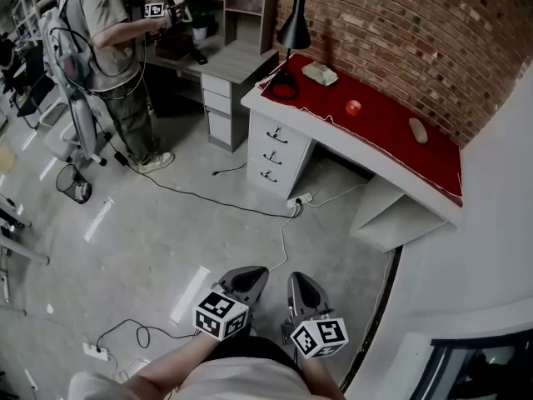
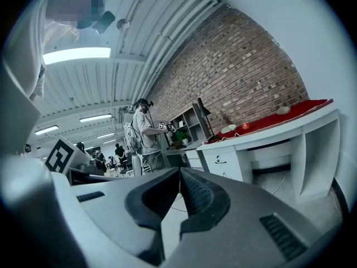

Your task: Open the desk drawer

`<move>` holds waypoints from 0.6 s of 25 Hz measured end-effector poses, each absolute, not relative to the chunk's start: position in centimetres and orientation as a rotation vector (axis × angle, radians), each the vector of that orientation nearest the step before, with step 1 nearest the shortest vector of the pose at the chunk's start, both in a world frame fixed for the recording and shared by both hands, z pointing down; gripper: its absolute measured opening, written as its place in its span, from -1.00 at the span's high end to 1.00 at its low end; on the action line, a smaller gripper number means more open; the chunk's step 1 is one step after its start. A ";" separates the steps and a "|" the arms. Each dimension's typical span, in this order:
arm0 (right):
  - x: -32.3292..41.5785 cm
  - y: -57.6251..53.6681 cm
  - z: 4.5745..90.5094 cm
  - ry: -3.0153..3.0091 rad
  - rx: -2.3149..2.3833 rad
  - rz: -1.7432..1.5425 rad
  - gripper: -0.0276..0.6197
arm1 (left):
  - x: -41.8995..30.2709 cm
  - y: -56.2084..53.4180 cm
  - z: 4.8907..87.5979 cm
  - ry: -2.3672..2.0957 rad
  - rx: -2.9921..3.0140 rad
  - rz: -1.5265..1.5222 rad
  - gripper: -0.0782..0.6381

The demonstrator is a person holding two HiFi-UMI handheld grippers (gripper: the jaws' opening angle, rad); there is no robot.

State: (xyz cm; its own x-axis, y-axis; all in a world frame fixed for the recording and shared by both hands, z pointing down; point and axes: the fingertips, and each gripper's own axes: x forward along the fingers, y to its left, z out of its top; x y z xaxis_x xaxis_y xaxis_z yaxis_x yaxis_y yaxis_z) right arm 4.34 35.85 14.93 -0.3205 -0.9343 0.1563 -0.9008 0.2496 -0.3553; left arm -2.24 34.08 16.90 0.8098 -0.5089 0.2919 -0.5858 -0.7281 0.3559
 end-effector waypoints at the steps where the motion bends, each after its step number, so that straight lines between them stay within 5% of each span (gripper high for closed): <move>1: 4.6 35.1 14.9 2.406 -1.781 -0.595 0.86 | -2.1 33.3 16.9 -0.818 2.557 0.244 0.75; 15: 6.2 24.6 14.3 2.430 -1.764 -0.600 0.86 | -0.2 22.0 15.8 -0.830 2.541 0.206 0.75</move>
